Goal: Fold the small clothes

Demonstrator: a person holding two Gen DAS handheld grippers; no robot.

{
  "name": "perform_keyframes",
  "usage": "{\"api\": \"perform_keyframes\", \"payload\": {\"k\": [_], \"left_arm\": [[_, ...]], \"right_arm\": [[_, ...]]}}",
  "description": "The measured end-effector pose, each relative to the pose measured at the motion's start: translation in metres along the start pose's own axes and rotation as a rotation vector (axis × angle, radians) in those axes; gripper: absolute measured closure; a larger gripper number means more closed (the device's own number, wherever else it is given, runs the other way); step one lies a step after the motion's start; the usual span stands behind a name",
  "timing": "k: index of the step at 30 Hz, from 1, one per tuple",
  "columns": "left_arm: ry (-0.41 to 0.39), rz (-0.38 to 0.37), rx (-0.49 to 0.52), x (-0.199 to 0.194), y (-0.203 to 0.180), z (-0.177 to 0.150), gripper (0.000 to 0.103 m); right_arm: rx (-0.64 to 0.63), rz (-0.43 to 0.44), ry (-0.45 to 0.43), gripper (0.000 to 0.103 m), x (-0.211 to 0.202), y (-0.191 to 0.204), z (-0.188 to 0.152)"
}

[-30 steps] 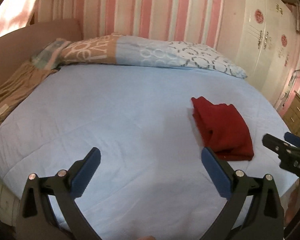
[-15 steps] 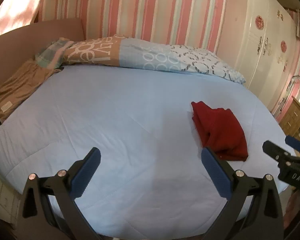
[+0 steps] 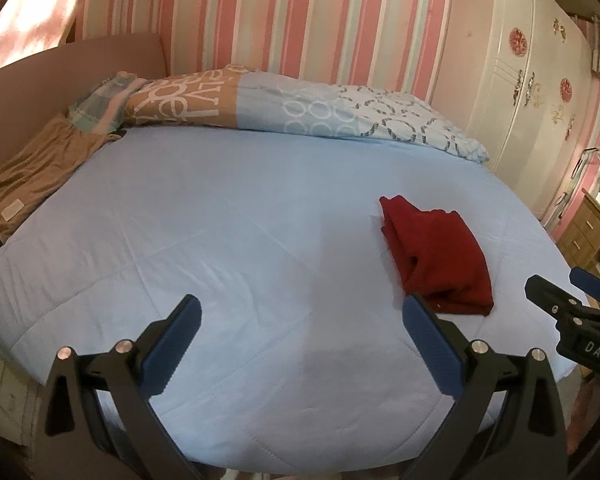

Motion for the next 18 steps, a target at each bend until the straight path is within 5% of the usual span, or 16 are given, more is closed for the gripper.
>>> {"api": "perform_keyframes", "payload": {"k": [18], "left_arm": [[-0.013,0.042,0.021,-0.0012,-0.0017,-0.0009,0.002]], "right_arm": [[0.019,0.005,-0.007,0.003,-0.0002,-0.0049,-0.0008]]}}
Point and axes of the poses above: each gripper's, at about its wrist camera, not at the fingertips, and x roughly the way its jaws point, y to its left, z to its top, the point moved 2 cm from there along x, roughly the way its jaws point, and after that the axes turned 4 degrees about -y, right-handed, at the moved point
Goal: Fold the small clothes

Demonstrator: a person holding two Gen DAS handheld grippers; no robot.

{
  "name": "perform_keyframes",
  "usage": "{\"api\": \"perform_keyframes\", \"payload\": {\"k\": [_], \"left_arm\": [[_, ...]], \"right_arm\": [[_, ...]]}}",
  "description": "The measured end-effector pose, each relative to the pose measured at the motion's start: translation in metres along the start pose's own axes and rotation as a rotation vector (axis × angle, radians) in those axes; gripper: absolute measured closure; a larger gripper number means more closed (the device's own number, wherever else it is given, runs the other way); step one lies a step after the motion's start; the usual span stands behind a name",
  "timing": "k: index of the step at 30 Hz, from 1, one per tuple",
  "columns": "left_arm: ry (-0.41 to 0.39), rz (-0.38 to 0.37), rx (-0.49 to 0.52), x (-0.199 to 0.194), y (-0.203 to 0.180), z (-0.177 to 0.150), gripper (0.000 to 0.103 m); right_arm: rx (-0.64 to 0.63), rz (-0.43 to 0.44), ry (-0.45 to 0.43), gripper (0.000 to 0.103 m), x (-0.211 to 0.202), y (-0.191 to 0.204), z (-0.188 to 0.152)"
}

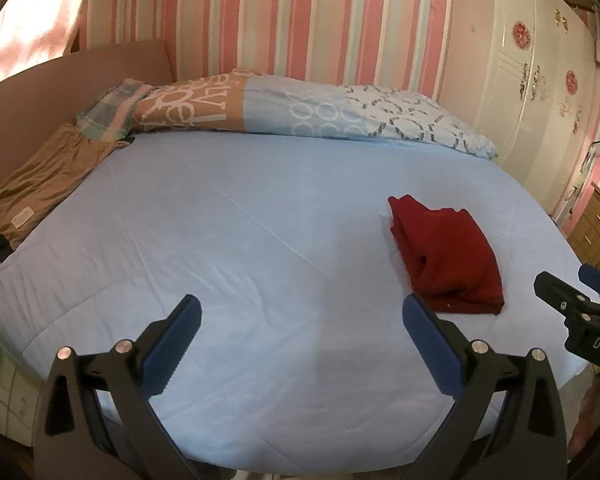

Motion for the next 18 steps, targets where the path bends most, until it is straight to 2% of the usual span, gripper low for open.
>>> {"api": "perform_keyframes", "payload": {"k": [3,10,18], "left_arm": [[-0.006,0.018,-0.001,0.0001,0.001,0.0004,0.002],[0.001,0.004,-0.026,0.0032,0.0077,0.002,0.002],[-0.017,-0.014,-0.003,0.003,0.0032,0.0054,0.002]], "right_arm": [[0.003,0.002,-0.002,0.003,0.0007,-0.0009,-0.001],[0.003,-0.004,-0.003,0.003,0.0025,-0.0018,0.0005],[-0.002,-0.005,-0.041,0.003,0.0028,0.001,0.0076]]}}
Point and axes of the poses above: each gripper's, at about its wrist camera, not at the fingertips, and x roughly the way its jaws point, y to its left, z to its top, the point moved 2 cm from there along x, roughly the way its jaws point, and after that the axes turned 4 degrees about -y, right-handed, at the moved point
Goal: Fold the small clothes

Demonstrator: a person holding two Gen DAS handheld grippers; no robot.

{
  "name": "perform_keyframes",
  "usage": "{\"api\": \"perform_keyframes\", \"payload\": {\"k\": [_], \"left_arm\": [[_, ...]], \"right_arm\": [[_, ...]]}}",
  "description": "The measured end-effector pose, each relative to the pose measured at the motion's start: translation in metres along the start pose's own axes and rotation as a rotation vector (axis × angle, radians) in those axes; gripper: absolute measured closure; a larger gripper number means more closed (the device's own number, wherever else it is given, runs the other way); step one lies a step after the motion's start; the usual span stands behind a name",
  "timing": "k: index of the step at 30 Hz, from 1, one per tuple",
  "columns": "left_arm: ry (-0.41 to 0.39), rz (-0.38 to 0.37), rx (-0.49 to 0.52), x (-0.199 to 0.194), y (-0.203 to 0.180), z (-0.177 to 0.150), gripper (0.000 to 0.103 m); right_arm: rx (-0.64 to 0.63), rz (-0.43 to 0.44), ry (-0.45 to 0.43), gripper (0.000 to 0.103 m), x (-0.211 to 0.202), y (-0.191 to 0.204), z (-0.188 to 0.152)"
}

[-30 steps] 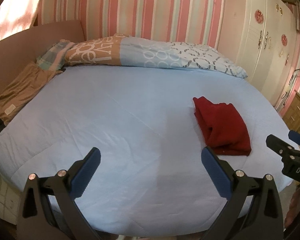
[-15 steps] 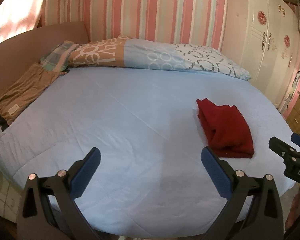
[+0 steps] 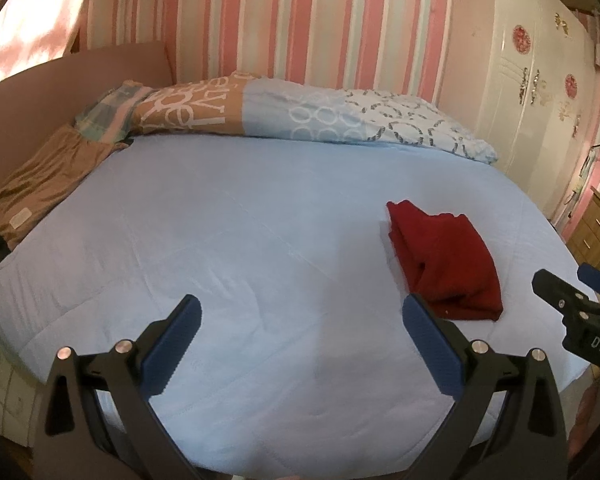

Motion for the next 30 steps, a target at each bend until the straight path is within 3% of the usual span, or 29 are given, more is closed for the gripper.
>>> {"api": "perform_keyframes", "payload": {"k": [14,30], "left_arm": [[-0.102,-0.045,0.023,-0.01,-0.02,0.027,0.002],[-0.121,-0.009,0.013,-0.018,-0.021,0.033,0.002]], "right_arm": [[-0.001,-0.001,-0.081,0.003,-0.012,0.005,0.025],[0.002,-0.001,-0.095,0.003,-0.018,0.007,0.028]]}}
Point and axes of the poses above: each gripper's, at about its wrist camera, not at the fingertips, and x roughly the way its jaws point, y to its left, z to its top, the point moved 2 cm from there along x, roughly the way its jaws point, and after that the axes turned 4 degrees about -y, right-handed, at the moved point
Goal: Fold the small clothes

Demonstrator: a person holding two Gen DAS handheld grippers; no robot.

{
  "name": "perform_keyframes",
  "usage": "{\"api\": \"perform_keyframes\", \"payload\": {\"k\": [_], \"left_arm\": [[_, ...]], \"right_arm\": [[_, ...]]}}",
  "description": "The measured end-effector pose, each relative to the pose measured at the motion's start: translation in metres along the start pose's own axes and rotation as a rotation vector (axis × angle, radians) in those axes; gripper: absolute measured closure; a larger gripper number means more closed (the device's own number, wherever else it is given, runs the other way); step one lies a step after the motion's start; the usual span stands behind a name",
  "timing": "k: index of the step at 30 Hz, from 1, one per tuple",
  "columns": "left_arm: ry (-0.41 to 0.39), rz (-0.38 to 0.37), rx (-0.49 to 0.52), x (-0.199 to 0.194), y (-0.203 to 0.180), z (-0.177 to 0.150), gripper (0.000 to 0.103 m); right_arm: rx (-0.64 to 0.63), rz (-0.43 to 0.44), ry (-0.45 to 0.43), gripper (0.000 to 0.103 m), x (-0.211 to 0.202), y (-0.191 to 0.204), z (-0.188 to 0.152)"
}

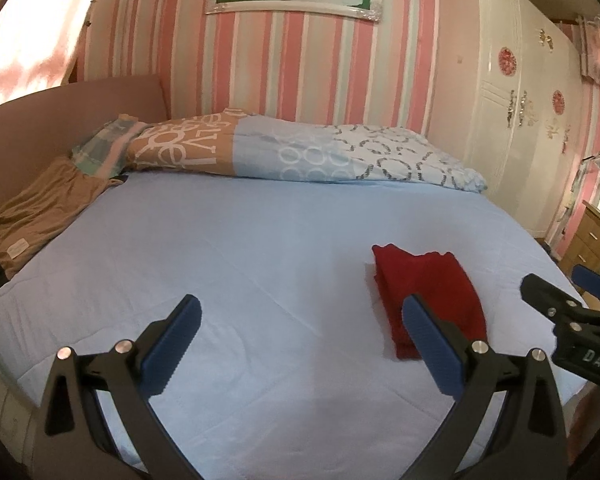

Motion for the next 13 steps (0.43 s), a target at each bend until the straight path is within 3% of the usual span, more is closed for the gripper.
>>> {"api": "perform_keyframes", "payload": {"k": [3,7,13], "left_arm": [[-0.013,0.006,0.006,-0.002,-0.0005,0.0005,0.002],[0.025,-0.034,0.013,0.0005,-0.0043,0.0,0.002],[0.006,-0.018,0.035,-0.0028,-0.0078,-0.001,0.002]], "right_arm": [[0.002,-0.001,-0.001,0.003,-0.0006,-0.0002,-0.0002],[0.004,0.0,0.0,0.003,-0.0003,-0.0018,-0.0004],[0.003,0.003,0.004,0.003,-0.0011,-0.0029,0.0004]]}}
Point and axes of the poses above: each gripper's, at about its wrist camera, not at the fingertips, and x roughly the way its jaws point, y to its left, z to its top, the point moved 2 cm from there along x, roughly the way its jaws point, and after that the axes turned 4 degrees about -y, right-handed, at the moved point
